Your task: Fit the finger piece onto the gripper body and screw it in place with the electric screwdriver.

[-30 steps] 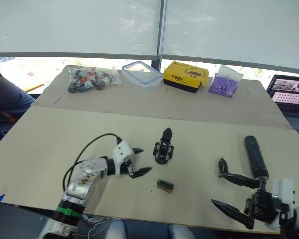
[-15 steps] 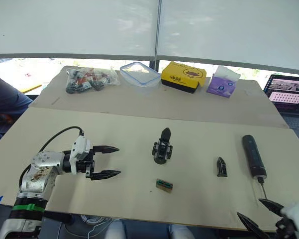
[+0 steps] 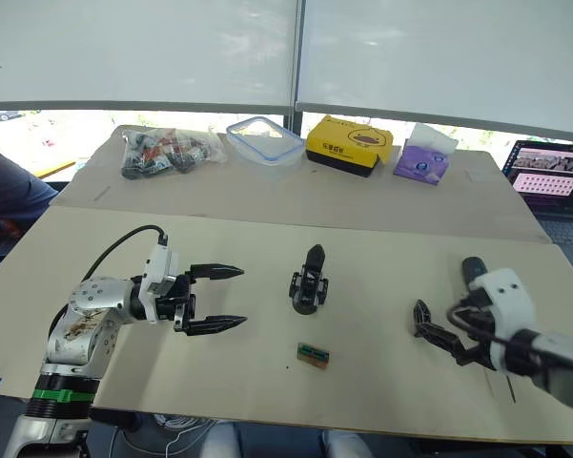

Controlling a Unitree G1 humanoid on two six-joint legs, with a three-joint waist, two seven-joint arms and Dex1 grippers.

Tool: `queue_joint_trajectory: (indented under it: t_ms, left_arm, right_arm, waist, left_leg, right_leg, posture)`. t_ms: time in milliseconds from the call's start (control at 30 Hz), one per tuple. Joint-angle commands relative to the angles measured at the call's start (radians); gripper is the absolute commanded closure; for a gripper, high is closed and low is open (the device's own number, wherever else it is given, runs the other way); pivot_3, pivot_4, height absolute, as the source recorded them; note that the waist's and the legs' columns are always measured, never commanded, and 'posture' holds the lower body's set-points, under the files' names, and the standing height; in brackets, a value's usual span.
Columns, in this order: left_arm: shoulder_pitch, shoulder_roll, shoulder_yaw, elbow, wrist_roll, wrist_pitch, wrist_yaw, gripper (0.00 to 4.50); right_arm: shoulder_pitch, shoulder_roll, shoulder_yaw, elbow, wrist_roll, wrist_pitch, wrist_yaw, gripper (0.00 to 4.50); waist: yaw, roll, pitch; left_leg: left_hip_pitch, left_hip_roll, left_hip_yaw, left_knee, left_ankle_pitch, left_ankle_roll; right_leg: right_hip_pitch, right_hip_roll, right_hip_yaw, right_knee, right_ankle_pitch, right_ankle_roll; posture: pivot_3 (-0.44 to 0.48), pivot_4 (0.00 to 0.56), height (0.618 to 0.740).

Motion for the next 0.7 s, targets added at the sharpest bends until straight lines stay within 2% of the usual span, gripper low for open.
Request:
queue_joint_trajectory:
  t_ms: [33,200,367,500,600,700]
  left_arm:
    - [-0.011,-0.002,0.012,-0.048,-0.026,0.015,0.011,0.06]
    - [0.005,-0.014,0.007,-0.086,-0.028,0.02,0.028,0.06]
    - [0.038,-0.028,0.002,-0.138,-0.029,0.026,0.052,0.06]
    - [0.049,-0.03,0.003,-0.155,-0.03,0.03,0.06,0.06]
    - [0.052,-0.031,0.006,-0.157,-0.029,0.027,0.064,0.0]
    - [0.051,-0.031,0.009,-0.155,-0.027,0.023,0.066,0.0]
  right_arm:
    - [-0.119,0.012,0.051,0.103,0.035,0.115,-0.059,0.0]
    - [-0.182,-0.013,0.151,0.195,0.003,0.115,-0.116,0.0]
    - [-0.216,0.02,0.176,0.268,-0.025,0.115,-0.173,0.0]
    - [-0.205,0.028,0.176,0.306,0.023,0.115,-0.188,0.0]
    - [-0.185,0.028,0.172,0.33,0.085,0.115,-0.2,0.79]
    - [-0.172,0.015,0.179,0.331,0.116,0.115,-0.213,1.86]
  waist:
    - [0.0,0.0,0.0]
    - [0.004,0.0,0.0]
    - [-0.004,0.0,0.0]
    - [-0.003,0.0,0.0]
    - [-0.003,0.0,0.0]
    - [-0.004,0.0,0.0]
  left_leg:
    - [0.0,0.0,0.0,0.0,0.0,0.0]
    - [-0.004,0.0,0.0,0.0,-0.001,0.003]
    - [-0.004,0.0,0.0,0.0,-0.001,0.004]
    - [-0.004,0.0,0.0,0.001,-0.001,0.004]
    - [-0.004,0.0,0.0,0.001,-0.001,0.004]
    - [-0.003,0.0,0.0,0.001,-0.001,0.004]
  right_leg:
    - [0.0,0.0,0.0,0.0,0.0,0.0]
    - [-0.001,0.0,0.0,0.0,0.0,-0.001]
    - [-0.002,0.001,0.0,0.001,0.0,-0.001]
    - [-0.002,0.001,0.0,0.001,0.0,0.0]
    - [-0.001,0.001,0.0,0.001,-0.001,0.001]
    - [-0.001,0.001,0.0,0.001,-0.001,0.001]
  posture:
    - [0.0,0.15,0.74]
    - [0.0,0.15,0.74]
    - [0.0,0.15,0.74]
    - [0.0,0.15,0.74]
    - [0.0,0.15,0.74]
    - [0.0,0.15,0.74]
